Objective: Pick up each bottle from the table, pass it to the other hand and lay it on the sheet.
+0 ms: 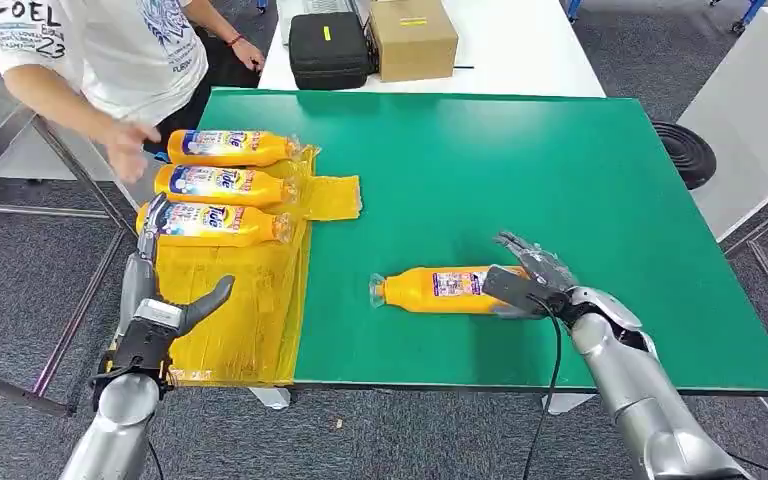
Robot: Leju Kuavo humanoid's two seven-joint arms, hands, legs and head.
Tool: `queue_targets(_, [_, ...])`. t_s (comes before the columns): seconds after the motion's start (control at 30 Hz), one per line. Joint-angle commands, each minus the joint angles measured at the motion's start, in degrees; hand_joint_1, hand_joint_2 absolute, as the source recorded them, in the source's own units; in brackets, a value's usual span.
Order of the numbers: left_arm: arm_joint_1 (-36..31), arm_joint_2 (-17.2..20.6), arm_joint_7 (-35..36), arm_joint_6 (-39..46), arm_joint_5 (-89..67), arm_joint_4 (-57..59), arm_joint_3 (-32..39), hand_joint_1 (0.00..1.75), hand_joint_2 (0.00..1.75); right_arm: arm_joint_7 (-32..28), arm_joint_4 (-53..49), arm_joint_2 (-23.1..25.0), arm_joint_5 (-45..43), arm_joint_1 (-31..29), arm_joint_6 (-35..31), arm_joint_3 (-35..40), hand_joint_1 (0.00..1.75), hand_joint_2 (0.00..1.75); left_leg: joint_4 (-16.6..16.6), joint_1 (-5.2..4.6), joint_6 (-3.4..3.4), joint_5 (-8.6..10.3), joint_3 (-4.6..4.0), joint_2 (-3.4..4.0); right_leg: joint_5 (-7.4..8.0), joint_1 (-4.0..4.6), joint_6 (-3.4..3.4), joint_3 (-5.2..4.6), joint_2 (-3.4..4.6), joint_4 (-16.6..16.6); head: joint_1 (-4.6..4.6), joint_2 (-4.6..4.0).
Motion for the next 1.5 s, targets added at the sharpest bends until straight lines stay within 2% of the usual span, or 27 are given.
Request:
queue_targets(0.03, [-4.13,0.4,0.64,-0.22,1.12,6.37,-1.27,0.0,1.75,-0.76,18.05,3.7,1.12,-9.56,0.62,5.85,0.0,1.75,-0.03,0.01,-0.02,-0.08,0.31,0.25,-0.02,0.05,-0.17,0.26,0.15,-0.04,0.0,0.0])
queue_targets(0.3, [-4.07,0.34,0.74,-0.16,1.24,6.38,-1.35,0.0,1.75,-0.83,19.12,4.02,1.39,-10.06,0.59,6.56,0.0,1.75,-0.03,0.01,-0.01,-0.06,0.25,0.12,-0.05,0.04,-0.11,0.23,0.03,-0.04,0.0,0.0])
queue_targets(0.47, [-4.28,0.16,1.42,0.03,2.15,7.02,-1.38,0.0,1.75,-0.73,23.07,6.25,2.23,-13.52,2.2,9.43,0.0,1.75,-0.01,0.01,-0.01,-0.05,0.22,0.18,-0.03,0.03,-0.13,0.18,0.09,0.0,0.0,0.0])
queue_targets(0.67, [-4.35,0.5,1.42,-0.02,2.95,7.36,-1.3,0.0,1.75,-1.17,23.85,6.51,2.48,-14.35,3.28,10.65,0.0,1.75,-0.02,0.03,-0.03,-0.07,0.33,0.24,-0.04,0.06,-0.17,0.26,0.08,-0.02,0.0,0.0])
queue_targets(0.7, [-4.39,0.6,1.41,-0.04,3.08,7.41,-1.3,0.0,1.75,-1.22,23.96,6.55,2.5,-14.46,3.5,10.82,0.09,1.75,-0.03,0.02,-0.02,-0.04,0.28,0.16,-0.04,0.05,-0.14,0.22,0.01,-0.02,0.0,0.0])
queue_targets(0.73, [-4.53,0.82,1.37,-0.09,3.33,7.53,-1.35,0.0,1.75,-1.3,24.13,6.61,2.73,-14.64,3.96,11.39,0.68,1.75,-0.03,0.02,-0.03,-0.09,0.39,0.23,-0.08,0.06,-0.19,0.31,0.07,-0.03,0.0,0.0])
queue_targets(0.77, [-4.69,1.15,1.32,-0.21,3.9,7.69,-1.41,0.0,1.75,-1.47,24.3,6.62,2.81,-14.88,4.46,11.97,1.4,1.75,-0.01,0.03,-0.02,-0.03,0.22,0.19,-0.02,0.06,-0.12,0.16,0.07,-0.02,0.0,0.0])
queue_targets(0.8, [-4.72,1.29,1.3,-0.25,4.12,7.75,-1.42,0.0,1.75,-1.56,24.39,6.59,2.83,-14.97,4.78,12.22,1.66,1.75,-0.02,0.04,-0.02,-0.09,0.36,0.19,-0.08,0.07,-0.17,0.31,0.04,-0.04,0.0,0.0])
queue_targets(0.83, [-4.79,1.57,1.2,-0.43,4.63,7.9,-1.46,0.0,1.75,-1.68,24.55,6.37,3.12,-15.2,5.4,12.91,1.75,1.75,-0.02,0.02,-0.01,-0.03,0.24,0.15,-0.04,0.04,-0.11,0.19,0.03,-0.02,0.0,0.0])
queue_targets(1.23, [-4.93,2.16,0.86,-0.86,6.23,8.49,-2.0,0.0,1.75,-2.69,24.56,5.19,2.91,-15.15,6.42,14.87,1.75,1.75,-0.03,0.02,-0.02,-0.01,0.23,0.08,-0.04,0.04,-0.11,0.2,-0.03,-0.03,0.0,0.0])
queue_targets(1.4, [-4.07,2.16,0.65,-1.08,7.67,8.07,-1.62,0.0,1.75,-4.09,22.34,5.4,0.82,-13.48,2.37,12.95,1.75,1.75,-0.04,0.02,-0.01,0.01,0.19,0.09,-0.01,0.03,-0.07,0.15,-0.01,-0.05,0.0,0.0])
queue_targets(1.5, [-2.2,1.41,0.68,-3.23,12.85,7.18,-0.06,0.0,1.75,-10.13,17.34,7.0,-5.77,-9.8,-4.36,6.57,1.75,1.75,-0.07,0.03,-0.02,-0.06,0.37,0.13,-0.07,0.06,-0.15,0.34,0.0,-0.09,0.0,0.0])
